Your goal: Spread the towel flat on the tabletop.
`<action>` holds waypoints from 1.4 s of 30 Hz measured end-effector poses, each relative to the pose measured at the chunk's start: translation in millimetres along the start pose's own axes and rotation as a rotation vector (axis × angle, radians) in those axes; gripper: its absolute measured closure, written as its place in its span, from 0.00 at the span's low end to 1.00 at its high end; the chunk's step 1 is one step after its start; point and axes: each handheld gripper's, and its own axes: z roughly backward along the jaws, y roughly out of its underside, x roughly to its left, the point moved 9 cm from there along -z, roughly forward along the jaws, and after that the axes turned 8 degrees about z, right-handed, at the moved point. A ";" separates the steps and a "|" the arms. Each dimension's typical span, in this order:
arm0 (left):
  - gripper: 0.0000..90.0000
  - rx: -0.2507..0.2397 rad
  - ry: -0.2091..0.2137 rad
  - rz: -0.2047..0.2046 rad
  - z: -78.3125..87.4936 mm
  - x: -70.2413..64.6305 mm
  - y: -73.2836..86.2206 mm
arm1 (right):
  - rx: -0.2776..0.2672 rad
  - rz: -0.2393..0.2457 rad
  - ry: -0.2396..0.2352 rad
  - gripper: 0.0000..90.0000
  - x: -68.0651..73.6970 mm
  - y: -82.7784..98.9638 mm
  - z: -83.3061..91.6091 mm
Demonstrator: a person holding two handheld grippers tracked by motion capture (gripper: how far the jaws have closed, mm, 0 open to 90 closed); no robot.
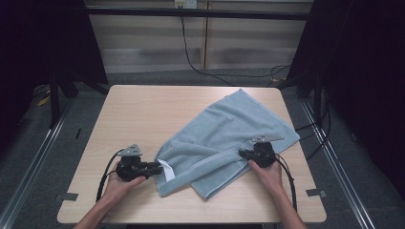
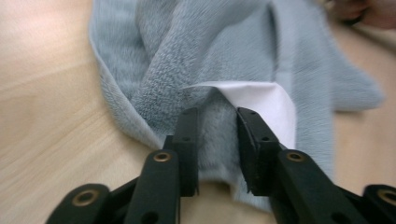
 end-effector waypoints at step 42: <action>0.92 -0.257 0.108 -0.150 62.2 -59.7 -84.7 | -0.395 0.028 -0.026 0.98 15.2 -108.1 120.8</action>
